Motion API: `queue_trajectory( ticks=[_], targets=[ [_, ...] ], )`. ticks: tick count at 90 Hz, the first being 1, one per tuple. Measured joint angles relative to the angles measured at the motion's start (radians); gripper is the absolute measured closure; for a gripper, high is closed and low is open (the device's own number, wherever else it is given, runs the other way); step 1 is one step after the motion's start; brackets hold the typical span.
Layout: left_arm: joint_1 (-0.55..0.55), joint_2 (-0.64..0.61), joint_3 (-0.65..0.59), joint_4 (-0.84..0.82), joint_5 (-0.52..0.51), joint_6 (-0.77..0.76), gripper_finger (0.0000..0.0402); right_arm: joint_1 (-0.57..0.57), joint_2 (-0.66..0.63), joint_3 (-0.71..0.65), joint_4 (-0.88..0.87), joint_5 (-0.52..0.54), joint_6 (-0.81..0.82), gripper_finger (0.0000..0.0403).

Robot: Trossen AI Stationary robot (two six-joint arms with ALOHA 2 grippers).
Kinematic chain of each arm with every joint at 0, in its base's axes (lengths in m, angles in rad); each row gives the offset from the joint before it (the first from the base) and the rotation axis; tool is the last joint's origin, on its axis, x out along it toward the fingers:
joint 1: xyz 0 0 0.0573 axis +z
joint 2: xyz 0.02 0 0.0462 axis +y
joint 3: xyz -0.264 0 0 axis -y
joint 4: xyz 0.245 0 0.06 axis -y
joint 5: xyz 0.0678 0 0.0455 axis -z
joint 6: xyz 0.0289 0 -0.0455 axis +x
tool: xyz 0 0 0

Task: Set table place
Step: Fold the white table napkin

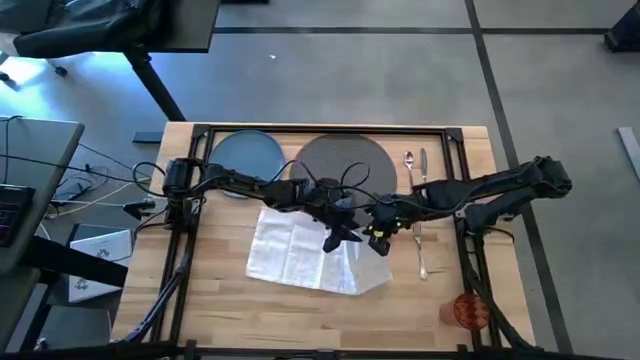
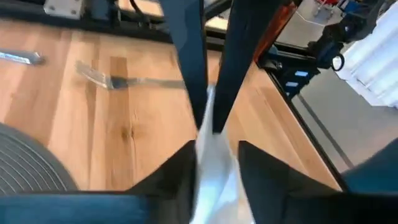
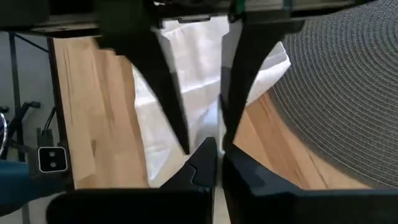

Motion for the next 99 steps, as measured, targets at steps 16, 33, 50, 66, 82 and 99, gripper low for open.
queue_trajectory(
  ticks=[16,33,50,66,82,99],
  targets=[
    [0.000,-0.004,0.000,-0.036,-0.013,0.002,0.0395,-0.001,-0.002,0.003,-0.012,-0.004,0.022,0.0391],
    [-0.008,-0.014,0.000,-0.100,-0.020,0.076,0.0401,0.000,-0.025,0.042,-0.150,-0.041,0.055,0.0298],
    [-0.026,-0.022,0.000,-0.121,0.013,0.138,0.0401,0.100,-0.029,-0.076,-0.123,-0.001,0.080,0.0181],
    [-0.043,-0.027,0.000,-0.131,0.037,0.151,0.0401,0.147,-0.031,-0.249,0.086,0.005,0.096,0.0144],
    [-0.056,-0.046,0.000,-0.144,0.037,0.123,0.0401,0.143,-0.030,-0.473,0.414,-0.007,0.180,0.0157],
    [-0.055,-0.046,0.000,-0.148,0.037,0.056,0.0402,0.161,0.033,-0.619,0.692,0.045,0.219,0.0177]
  ],
)
